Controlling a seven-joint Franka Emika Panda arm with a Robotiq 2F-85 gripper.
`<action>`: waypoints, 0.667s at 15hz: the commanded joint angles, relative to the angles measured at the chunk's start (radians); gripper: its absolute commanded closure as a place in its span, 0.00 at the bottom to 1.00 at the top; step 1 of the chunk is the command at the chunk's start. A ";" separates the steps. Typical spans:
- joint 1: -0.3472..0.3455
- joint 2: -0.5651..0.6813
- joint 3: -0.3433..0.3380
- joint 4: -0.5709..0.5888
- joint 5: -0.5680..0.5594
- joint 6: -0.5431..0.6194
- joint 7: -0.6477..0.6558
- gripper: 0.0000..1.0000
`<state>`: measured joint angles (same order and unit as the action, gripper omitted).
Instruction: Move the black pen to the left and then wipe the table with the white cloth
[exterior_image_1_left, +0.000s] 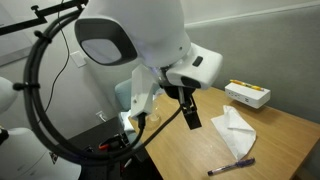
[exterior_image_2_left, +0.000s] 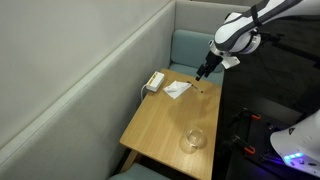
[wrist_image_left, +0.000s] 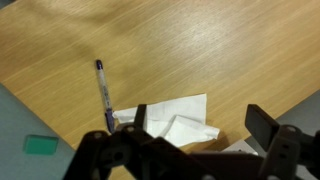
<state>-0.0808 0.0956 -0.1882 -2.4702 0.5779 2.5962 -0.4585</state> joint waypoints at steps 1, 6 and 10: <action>-0.066 0.135 0.056 0.052 0.059 0.054 -0.065 0.00; -0.048 0.311 0.028 0.104 0.014 0.231 -0.024 0.00; -0.061 0.422 0.036 0.163 0.021 0.339 -0.039 0.00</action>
<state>-0.1380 0.4441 -0.1536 -2.3661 0.5979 2.8811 -0.4925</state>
